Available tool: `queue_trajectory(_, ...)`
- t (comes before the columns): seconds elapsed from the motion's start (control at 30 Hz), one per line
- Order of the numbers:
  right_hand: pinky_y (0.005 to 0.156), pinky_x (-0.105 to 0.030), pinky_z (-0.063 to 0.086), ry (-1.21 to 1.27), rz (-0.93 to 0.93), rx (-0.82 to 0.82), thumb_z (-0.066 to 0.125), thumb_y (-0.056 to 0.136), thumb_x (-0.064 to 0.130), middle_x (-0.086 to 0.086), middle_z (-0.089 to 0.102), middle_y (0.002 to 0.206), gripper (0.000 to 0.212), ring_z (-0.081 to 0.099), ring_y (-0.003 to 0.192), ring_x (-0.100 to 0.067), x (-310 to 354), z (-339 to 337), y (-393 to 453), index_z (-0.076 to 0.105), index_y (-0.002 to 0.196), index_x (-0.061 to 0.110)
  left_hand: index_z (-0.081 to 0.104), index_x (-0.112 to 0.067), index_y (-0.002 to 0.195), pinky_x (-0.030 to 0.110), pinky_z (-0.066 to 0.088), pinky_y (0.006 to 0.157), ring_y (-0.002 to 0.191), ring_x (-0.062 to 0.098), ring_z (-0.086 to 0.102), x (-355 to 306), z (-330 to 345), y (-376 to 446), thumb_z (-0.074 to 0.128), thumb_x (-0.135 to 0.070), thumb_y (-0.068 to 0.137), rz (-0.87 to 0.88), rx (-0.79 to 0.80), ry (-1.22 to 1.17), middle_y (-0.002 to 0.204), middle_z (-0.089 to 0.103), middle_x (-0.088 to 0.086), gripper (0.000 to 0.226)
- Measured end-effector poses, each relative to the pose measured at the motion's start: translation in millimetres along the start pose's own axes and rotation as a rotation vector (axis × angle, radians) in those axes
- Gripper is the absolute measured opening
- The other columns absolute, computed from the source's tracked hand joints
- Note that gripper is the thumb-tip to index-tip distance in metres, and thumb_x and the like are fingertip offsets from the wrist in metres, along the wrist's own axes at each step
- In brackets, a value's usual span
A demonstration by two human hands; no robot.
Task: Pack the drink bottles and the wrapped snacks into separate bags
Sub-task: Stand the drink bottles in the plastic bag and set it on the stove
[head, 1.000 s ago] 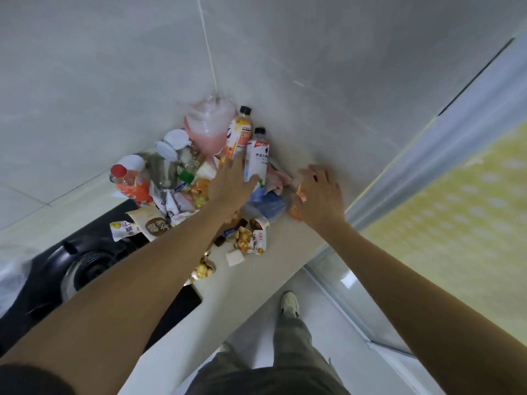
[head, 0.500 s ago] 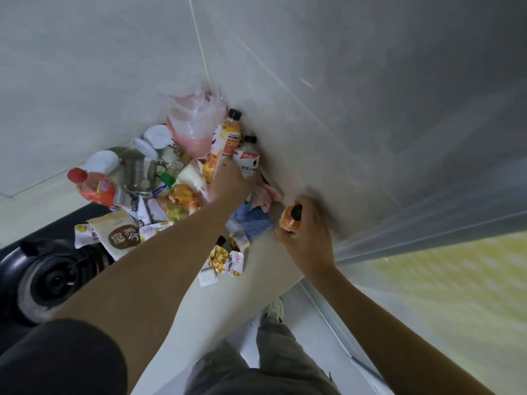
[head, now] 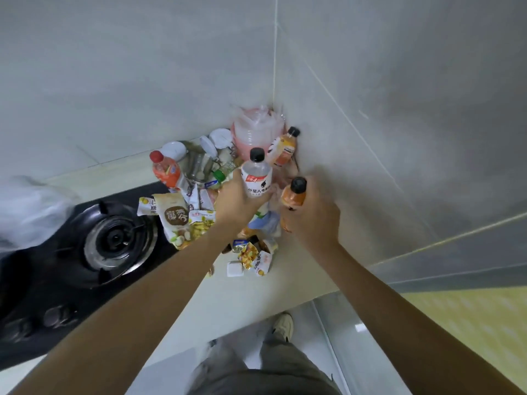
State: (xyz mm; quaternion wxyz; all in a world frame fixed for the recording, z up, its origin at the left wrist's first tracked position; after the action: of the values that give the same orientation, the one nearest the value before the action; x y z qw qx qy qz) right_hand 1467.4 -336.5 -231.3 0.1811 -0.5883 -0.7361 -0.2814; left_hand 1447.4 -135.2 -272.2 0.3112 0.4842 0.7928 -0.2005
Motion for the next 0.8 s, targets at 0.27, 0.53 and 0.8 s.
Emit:
queue_trajectory(0.27, 0.08, -0.045, 0.055, 0.042, -0.267, 0.047, 0.087, 0.071, 0.048, -0.002, 0.071, 0.112, 0.063, 0.067, 0.104, -0.034, 127.8, 10.5, -5.4, 0.056, 0.117, 0.019, 0.049, -0.022, 0.126, 0.044, 0.06, 0.076, 0.095, 0.016, 0.069, 60.2, -134.2, -64.4, 0.069, -0.079, 0.068, -0.062, -0.207, -0.088, 0.107, 0.073, -0.006, 0.084)
queue_trajectory(0.53, 0.077, -0.037, 0.054, 0.174, -0.499, 0.243, 0.084, 0.071, 0.054, 0.008, 0.068, 0.104, 0.059, 0.066, 0.096, -0.021, 272.8, 65.2, -108.0, 0.054, 0.115, 0.028, 0.053, -0.025, 0.116, 0.043, 0.061, 0.076, 0.09, 0.01, 0.069, 159.7, -268.4, -185.5, 0.073, -0.071, 0.069, -0.185, -0.409, -0.075, 0.102, 0.072, -0.01, 0.069)
queue_trajectory(0.8, 0.082, -0.039, 0.055, 0.335, -0.673, 0.52, 0.092, 0.063, 0.039, 0.007, 0.062, 0.103, 0.057, 0.061, 0.096, -0.018, 428.8, 139.2, -282.9, 0.053, 0.103, 0.027, 0.055, -0.026, 0.115, 0.039, 0.062, 0.075, 0.088, 0.007, 0.069, 306.5, -401.1, -371.0, 0.083, -0.06, 0.07, -0.4, -0.596, -0.091, 0.099, 0.071, -0.012, 0.063)
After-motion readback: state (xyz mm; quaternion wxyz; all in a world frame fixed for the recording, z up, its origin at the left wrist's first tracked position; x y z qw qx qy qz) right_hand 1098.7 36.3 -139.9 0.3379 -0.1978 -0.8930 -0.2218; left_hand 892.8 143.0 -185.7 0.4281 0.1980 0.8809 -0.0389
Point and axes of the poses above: each hand's wrist, its own y-axis towards the middle knuckle, its own z-axis out of the palm, x = y × z, the point moved 8 cm from there along y, towards the middle knuckle
